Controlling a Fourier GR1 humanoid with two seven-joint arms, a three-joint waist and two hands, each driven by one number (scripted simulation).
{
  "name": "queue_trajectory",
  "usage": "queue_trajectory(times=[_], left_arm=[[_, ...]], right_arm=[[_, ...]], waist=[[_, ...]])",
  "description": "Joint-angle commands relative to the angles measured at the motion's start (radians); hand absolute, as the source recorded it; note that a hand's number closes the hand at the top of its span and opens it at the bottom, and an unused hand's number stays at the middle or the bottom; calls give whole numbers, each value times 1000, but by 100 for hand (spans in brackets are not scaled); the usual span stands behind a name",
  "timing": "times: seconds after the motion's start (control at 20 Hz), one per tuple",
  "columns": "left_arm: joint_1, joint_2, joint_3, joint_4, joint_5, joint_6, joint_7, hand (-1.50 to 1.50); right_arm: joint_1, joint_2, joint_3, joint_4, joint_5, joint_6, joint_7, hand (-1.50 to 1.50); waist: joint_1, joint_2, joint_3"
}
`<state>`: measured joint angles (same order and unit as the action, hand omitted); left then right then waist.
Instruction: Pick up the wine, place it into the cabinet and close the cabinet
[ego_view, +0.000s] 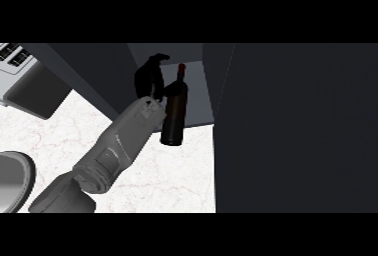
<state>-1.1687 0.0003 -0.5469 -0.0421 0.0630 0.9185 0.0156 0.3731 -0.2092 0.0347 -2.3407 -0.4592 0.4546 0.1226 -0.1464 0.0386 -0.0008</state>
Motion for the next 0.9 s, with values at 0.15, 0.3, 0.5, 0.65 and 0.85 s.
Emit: queue_trajectory(times=[0.15,0.3,0.5,0.65,0.85], left_arm=[[42,0,-15,-13,-20,6,36,-150],[34,0,1,-35,-7,12,34,-150],[95,0,53,-148,42,19,-91,-150],[54,0,78,-175,70,-3,-78,-150],[119,0,127,-232,110,22,-211,-150]], right_arm=[[46,-14,-23,-64,-70,5,10,-150],[35,-19,-2,-62,-59,6,21,-150],[29,-7,11,-62,-50,-21,36,-150],[12,-13,6,-65,-58,-23,37,-150],[82,0,28,-121,-53,-29,35,-150]], waist=[[3,-3,-1],[5,1,-2],[40,-5,-3],[36,-5,-3],[44,-13,-3]])
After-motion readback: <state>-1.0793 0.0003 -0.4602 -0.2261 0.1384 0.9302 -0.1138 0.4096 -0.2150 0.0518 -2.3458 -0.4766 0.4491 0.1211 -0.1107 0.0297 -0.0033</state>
